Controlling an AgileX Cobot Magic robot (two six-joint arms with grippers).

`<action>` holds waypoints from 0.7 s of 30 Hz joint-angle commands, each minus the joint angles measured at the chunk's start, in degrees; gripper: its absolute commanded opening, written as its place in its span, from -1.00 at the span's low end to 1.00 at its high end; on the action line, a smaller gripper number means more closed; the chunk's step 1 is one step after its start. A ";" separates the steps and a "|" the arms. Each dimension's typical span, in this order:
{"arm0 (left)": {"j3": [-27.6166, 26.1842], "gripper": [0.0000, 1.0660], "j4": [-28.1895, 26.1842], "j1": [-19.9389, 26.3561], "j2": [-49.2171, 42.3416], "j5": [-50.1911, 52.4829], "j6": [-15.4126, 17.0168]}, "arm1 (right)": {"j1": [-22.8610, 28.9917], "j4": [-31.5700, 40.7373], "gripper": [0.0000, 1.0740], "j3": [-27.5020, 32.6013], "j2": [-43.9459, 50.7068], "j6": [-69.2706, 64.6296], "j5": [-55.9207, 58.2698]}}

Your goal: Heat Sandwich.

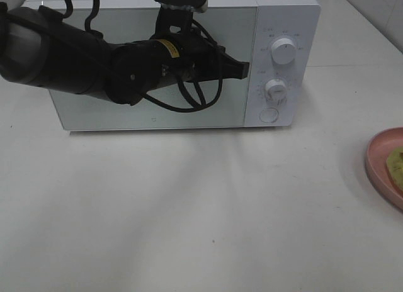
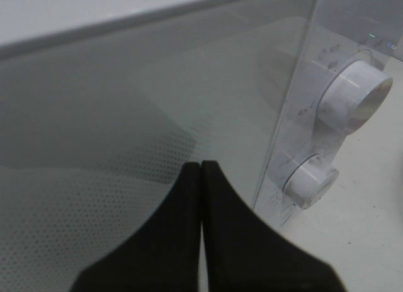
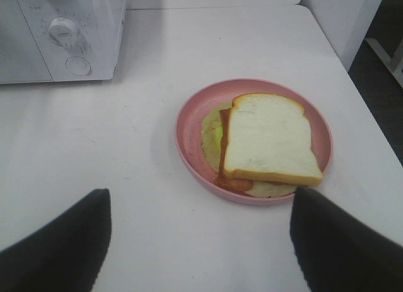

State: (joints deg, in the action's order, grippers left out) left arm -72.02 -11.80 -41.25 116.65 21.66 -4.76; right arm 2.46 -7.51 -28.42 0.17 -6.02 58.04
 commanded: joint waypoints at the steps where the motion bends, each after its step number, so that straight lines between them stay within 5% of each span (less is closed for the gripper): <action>1: -0.80 -1.00 -1.60 0.23 -0.74 0.46 0.00 | -0.40 0.06 0.40 0.00 1.66 0.57 -0.86; 21: 2.29 -1.00 -1.60 -6.47 -6.30 -8.59 0.00 | -0.40 0.06 0.40 0.00 1.66 0.57 -0.86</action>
State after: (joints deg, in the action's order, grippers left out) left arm -70.59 -13.06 -47.15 111.78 12.83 -4.76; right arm 2.46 -7.51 -28.42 0.17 -6.02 58.04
